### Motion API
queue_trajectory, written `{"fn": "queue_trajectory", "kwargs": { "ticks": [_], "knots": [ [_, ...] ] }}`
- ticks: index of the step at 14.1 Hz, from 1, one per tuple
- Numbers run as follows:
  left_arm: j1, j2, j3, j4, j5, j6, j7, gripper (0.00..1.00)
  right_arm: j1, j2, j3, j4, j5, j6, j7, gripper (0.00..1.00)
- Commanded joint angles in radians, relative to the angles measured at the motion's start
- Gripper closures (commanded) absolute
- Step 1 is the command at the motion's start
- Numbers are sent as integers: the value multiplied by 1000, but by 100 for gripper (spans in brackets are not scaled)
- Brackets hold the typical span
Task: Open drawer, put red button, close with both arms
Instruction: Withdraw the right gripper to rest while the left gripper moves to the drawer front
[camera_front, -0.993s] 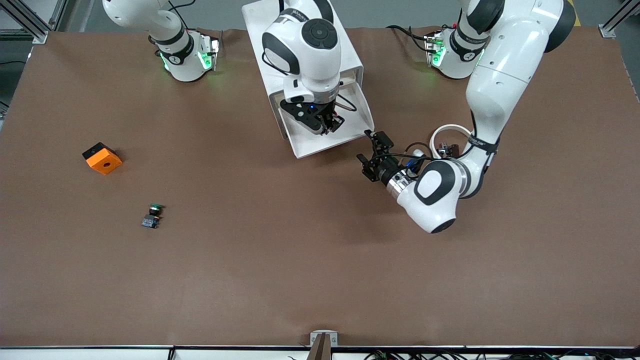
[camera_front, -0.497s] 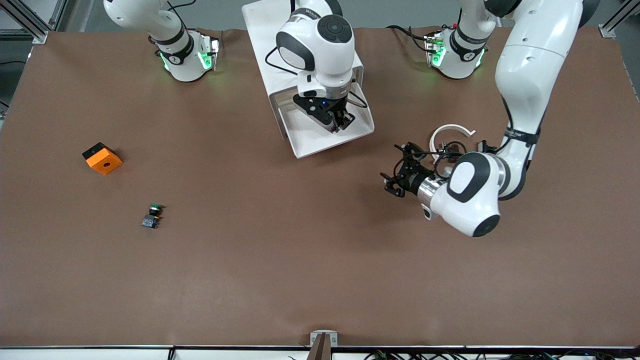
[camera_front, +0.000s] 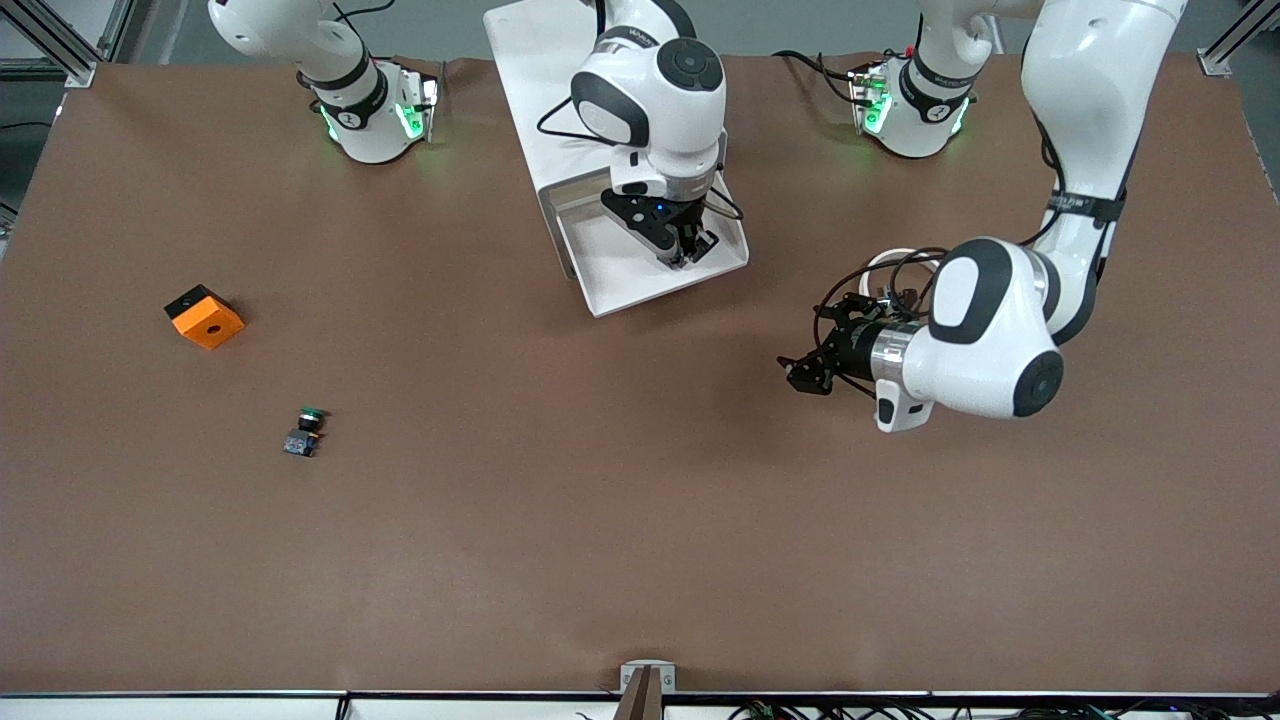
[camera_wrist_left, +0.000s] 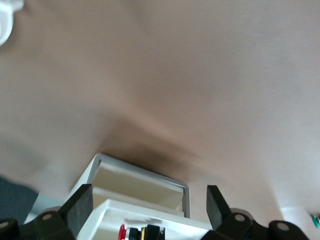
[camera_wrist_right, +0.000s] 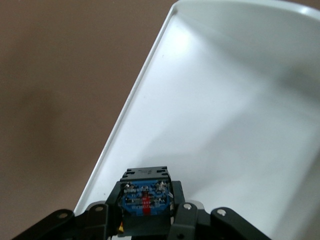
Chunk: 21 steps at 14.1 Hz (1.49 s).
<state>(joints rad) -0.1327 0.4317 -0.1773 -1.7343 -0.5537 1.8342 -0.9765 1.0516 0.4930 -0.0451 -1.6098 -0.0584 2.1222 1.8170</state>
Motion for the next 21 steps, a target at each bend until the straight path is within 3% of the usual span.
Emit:
{"fn": "queue_trajectory", "kwargs": {
  "ticks": [1, 2, 3, 4, 5, 8, 11, 14, 18, 21],
  "knots": [
    [22, -134, 2, -170, 18, 137, 154, 0, 19, 36, -9, 48, -24, -5, 61, 100],
    [22, -163, 2, -206, 20, 172, 198, 0, 25, 38, -9, 48, -26, -5, 61, 100],
    [22, -186, 4, -240, 20, 212, 232, 0, 25, 38, -9, 47, -26, -7, 61, 93],
    [21, -214, 4, -278, 20, 267, 270, 0, 25, 39, -9, 47, -26, -8, 61, 19],
    [18, -243, -1, -328, 20, 346, 322, 0, 27, 39, -10, 48, -34, -10, 58, 0],
    [7, -278, -10, -430, 20, 509, 441, 0, -2, 35, -13, 108, -64, -27, 30, 0],
    [-28, -277, -16, -479, 20, 592, 507, 0, -116, 24, -5, 268, -47, -221, -164, 0],
    [-74, -265, -14, -510, 24, 632, 532, 0, -243, 9, -10, 385, 81, -397, -399, 0],
    [-139, -237, -11, -508, 23, 634, 512, 0, -396, -88, -13, 389, 97, -546, -669, 0],
    [-200, -226, -8, -508, 24, 632, 408, 0, -577, -155, -13, 389, 146, -646, -992, 0]
  ]
}}
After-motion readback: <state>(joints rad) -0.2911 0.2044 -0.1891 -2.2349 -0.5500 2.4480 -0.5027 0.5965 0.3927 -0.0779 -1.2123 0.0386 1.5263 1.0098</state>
